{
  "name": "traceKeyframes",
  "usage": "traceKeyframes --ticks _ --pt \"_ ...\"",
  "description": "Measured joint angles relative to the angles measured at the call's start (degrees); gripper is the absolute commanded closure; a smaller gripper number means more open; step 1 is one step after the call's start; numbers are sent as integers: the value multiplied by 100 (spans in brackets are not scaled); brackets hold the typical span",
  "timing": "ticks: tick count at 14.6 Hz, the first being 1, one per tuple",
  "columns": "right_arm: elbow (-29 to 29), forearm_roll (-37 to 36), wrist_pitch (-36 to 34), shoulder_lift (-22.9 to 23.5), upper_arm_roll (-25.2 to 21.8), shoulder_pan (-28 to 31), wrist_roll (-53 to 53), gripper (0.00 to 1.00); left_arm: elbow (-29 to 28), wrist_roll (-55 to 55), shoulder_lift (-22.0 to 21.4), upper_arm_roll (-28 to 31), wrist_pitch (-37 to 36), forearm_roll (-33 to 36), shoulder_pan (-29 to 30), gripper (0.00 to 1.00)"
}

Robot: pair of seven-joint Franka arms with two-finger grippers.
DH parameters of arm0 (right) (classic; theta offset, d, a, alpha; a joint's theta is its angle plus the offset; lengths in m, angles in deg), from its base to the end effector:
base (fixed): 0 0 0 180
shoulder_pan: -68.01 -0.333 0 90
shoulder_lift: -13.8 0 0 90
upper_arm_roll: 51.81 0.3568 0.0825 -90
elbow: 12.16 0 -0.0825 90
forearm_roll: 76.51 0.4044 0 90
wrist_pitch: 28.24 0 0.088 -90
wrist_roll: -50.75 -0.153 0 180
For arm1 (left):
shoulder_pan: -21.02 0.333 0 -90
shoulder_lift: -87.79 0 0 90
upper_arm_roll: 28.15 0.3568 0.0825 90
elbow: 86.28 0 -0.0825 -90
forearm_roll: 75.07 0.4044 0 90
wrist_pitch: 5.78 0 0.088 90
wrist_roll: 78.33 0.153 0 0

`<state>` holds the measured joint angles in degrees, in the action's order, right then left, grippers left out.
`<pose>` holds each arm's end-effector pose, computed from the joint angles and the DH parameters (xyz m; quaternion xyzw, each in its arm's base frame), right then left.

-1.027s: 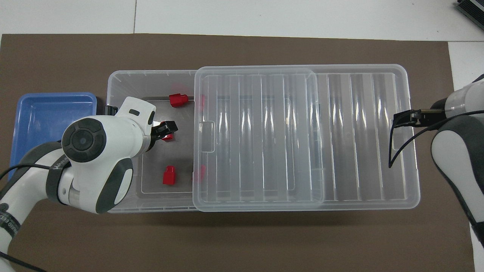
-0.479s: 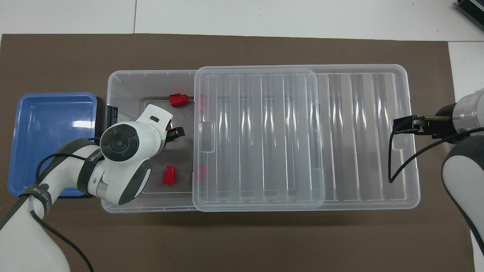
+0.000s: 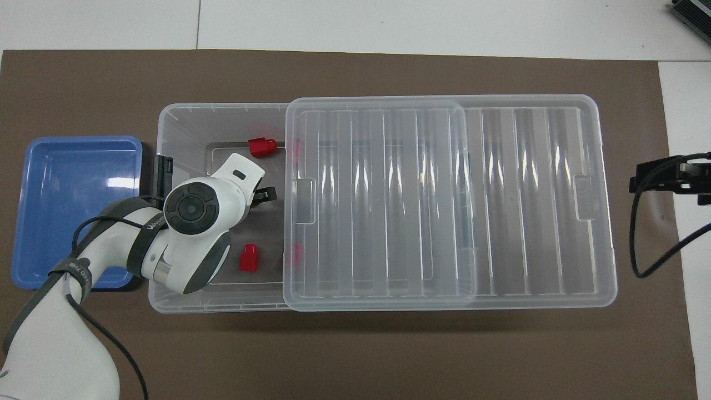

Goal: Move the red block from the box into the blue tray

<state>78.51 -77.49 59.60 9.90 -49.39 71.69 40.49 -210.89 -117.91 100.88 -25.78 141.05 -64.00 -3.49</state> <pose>0.5478 -0.0139 0.6484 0.9948 -0.1008 0.0101 0.0092 0.5617 -0.2266 0.2814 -0.9921 -0.0741 -0.1004 0.0141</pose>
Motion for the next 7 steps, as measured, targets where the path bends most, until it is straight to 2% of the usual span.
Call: traceKeyframes --ticks 1,3,7 --pt "-71 -2 -76 38 4 0 0 0 5 6 9 0 2 1 0 18" --pt "-129 -2 -141 100 16 -1 0 0 19 11 12 0 2 2 0 51" --pt "-104 -11 -157 150 18 -9 0 0 29 22 12 -1 2 5 -1 100"
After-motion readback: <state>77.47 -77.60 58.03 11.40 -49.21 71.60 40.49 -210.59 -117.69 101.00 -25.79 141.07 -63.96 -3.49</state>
